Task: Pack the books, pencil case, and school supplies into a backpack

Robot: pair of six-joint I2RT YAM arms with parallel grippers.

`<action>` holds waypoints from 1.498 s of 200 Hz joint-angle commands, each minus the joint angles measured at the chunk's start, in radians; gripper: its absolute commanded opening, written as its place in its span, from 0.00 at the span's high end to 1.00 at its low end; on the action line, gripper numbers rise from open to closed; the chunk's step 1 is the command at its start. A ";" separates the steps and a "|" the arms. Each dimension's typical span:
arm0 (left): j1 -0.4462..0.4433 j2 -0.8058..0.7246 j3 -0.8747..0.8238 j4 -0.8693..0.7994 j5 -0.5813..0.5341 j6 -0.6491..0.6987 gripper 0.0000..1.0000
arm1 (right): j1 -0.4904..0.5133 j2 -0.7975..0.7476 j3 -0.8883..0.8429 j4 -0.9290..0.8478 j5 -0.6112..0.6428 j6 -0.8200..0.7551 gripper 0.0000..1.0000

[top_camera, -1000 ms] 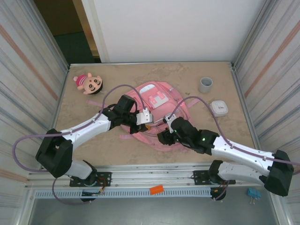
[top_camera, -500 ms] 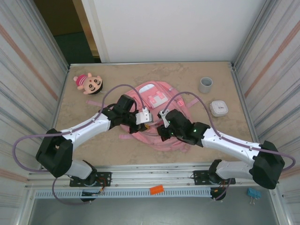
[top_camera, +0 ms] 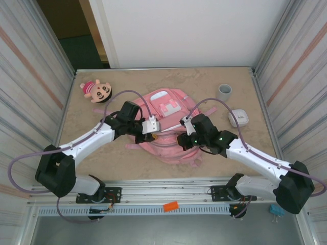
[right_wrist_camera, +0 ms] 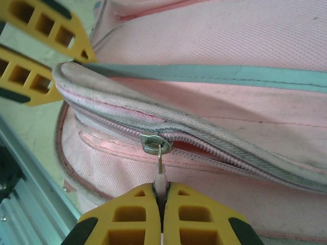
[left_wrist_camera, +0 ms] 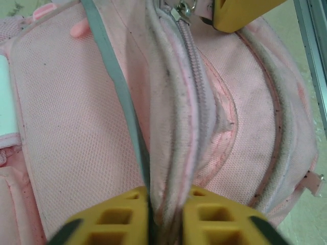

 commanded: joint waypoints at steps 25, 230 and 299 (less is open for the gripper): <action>-0.133 -0.055 0.073 -0.026 -0.075 -0.084 0.36 | 0.012 0.022 0.046 -0.022 -0.070 -0.007 1.00; -0.127 -0.065 0.049 -0.037 -0.130 -0.020 0.35 | -0.097 -0.007 0.030 -0.031 -0.125 -0.012 1.00; -0.250 0.150 0.130 0.103 -0.256 -0.118 0.71 | -0.102 -0.031 0.022 -0.054 -0.119 -0.020 1.00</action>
